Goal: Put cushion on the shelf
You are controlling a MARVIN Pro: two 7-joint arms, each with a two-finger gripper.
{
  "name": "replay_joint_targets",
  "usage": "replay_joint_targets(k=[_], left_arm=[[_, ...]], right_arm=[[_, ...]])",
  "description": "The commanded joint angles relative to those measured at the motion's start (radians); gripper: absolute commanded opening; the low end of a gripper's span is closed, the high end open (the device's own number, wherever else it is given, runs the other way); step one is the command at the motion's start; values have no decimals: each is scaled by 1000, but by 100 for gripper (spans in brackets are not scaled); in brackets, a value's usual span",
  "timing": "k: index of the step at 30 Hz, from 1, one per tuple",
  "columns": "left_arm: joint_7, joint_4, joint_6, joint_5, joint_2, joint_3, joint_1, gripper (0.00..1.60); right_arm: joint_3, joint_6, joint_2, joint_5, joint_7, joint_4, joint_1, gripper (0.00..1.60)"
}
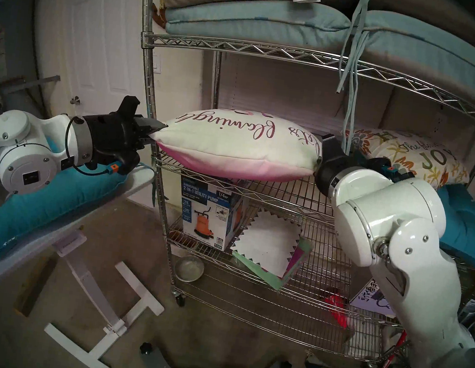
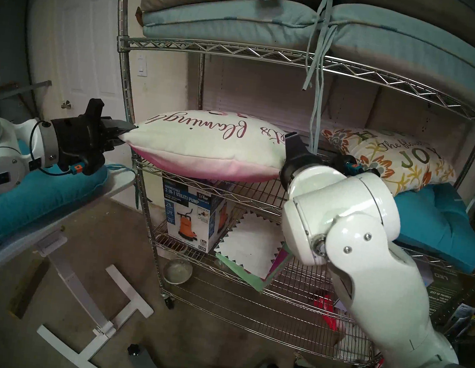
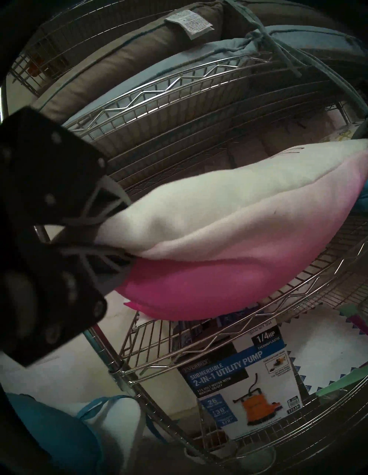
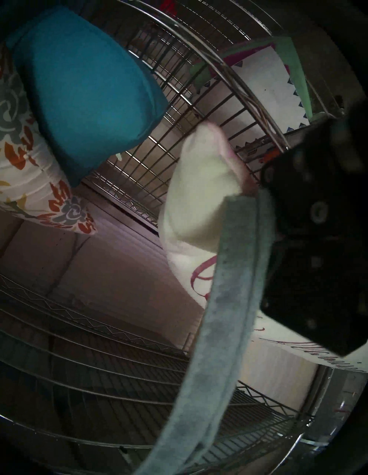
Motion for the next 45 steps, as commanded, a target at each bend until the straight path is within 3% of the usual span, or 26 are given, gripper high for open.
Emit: replay_joint_targets(k=[1,28,45], left_arm=[[28,37,15,38,-1,6,-20,0],[80,175,17,148,-2,94,-43,0],[112,198,13,209,-3,138,-74,0]], right_arm=[[-11,-6,-17,-1,0,-39,6,0],[-130,-33,-126,-9,5,-39,56,0],[-182,-55,-165,-29,-3,-39,78,0]])
